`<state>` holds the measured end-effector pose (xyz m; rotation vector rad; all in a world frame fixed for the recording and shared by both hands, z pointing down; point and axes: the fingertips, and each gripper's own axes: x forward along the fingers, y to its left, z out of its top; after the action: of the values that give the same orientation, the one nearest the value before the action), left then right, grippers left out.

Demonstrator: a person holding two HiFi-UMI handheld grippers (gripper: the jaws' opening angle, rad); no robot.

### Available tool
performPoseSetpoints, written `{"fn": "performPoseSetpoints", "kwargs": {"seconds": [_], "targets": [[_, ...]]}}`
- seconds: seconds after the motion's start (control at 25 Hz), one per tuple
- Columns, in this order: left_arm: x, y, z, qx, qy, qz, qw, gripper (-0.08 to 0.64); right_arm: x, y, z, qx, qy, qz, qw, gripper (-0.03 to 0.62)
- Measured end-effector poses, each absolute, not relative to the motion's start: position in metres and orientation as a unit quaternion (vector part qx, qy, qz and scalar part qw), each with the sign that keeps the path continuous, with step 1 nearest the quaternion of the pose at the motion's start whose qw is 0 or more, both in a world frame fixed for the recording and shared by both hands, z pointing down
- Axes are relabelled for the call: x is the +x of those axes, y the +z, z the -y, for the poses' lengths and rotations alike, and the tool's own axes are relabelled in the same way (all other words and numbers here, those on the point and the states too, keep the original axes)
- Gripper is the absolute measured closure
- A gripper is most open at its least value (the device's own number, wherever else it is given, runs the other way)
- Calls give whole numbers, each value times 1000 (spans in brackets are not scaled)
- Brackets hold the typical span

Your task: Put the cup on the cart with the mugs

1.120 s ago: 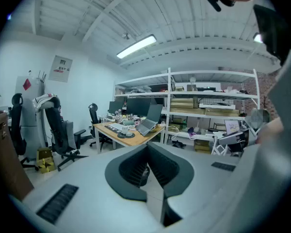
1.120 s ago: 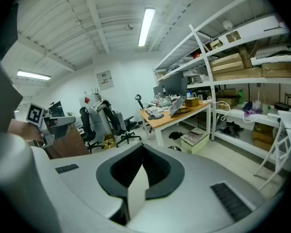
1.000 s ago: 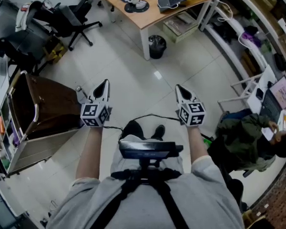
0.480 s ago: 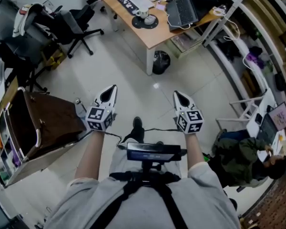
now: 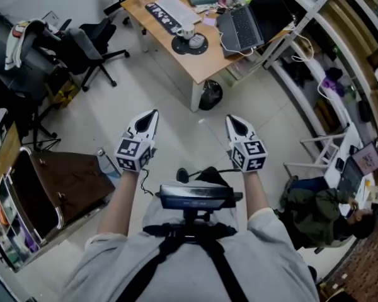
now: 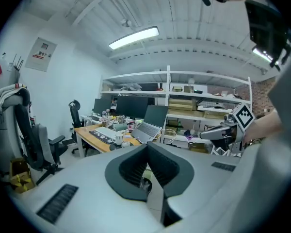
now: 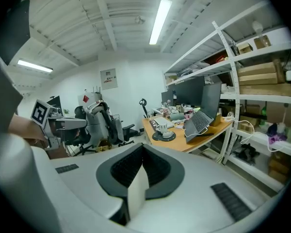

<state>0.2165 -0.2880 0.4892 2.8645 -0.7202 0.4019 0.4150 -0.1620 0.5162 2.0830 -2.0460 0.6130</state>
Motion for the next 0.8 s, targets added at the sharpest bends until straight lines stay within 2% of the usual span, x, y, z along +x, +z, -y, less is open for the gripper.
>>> {"fn": "performPoseSetpoints", "kwargs": {"seconds": [0.44, 0.8], "targets": [[269, 495, 364, 951, 141, 263, 85, 558, 465, 518, 262, 667, 189, 714, 97, 584], [341, 498, 427, 937, 163, 296, 84, 558, 546, 509, 361, 635, 173, 746, 97, 584]]}}
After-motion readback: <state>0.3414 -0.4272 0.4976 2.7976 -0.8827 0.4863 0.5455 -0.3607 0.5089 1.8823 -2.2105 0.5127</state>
